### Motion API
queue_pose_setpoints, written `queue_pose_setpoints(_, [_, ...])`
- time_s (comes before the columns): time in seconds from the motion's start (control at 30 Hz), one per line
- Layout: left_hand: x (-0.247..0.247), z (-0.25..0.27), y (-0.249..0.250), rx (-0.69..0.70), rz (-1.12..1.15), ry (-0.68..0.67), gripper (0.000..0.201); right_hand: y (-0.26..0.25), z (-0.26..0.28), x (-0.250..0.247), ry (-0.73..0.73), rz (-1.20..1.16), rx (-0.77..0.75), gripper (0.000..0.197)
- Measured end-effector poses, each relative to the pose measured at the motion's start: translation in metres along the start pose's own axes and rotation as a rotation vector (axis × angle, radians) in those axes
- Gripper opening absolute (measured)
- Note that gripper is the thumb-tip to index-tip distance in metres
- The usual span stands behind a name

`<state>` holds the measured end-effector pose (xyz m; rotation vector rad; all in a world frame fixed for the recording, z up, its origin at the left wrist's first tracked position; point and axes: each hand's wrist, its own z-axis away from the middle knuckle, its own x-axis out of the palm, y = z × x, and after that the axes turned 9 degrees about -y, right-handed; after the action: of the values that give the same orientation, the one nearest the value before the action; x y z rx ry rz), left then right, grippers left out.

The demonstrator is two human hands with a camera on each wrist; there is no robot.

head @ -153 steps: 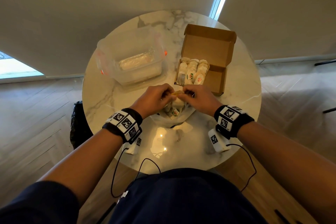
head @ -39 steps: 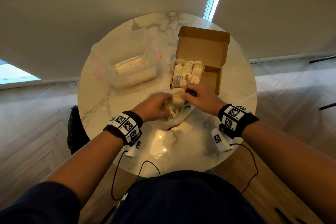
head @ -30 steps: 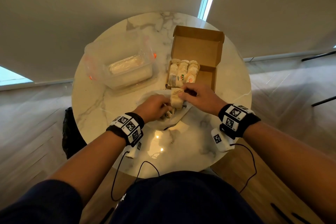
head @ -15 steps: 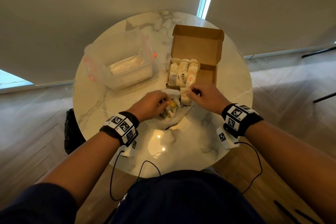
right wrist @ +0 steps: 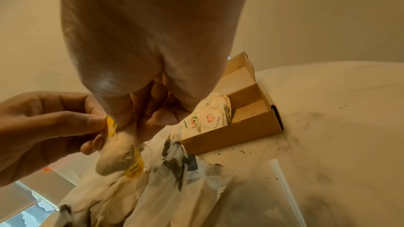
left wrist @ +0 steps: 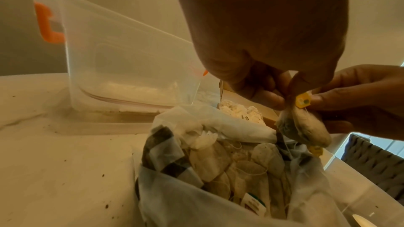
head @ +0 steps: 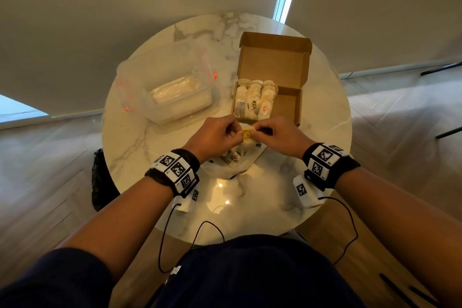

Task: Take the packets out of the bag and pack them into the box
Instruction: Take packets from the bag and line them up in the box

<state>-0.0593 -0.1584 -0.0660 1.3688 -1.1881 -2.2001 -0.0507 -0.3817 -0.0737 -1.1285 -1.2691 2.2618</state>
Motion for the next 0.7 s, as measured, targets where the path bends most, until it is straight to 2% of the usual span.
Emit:
queue_pose_setpoints(0.23, [0.003,-0.017,0.004,0.041,0.012,0.02,0.016,0.003,0.004,-0.008,0.022,-0.049,-0.001,0.016])
queue_pose_setpoints(0.5, [0.009,-0.054,0.014,0.045,-0.053,0.021,0.014,0.027,0.0,-0.033,0.189,0.031,0.053,0.02])
queue_pose_setpoints(0.7, [0.021,-0.086,0.009,-0.016,-0.112,-0.043,0.014,0.056,-0.013,-0.068,0.354,0.065,0.203,0.019])
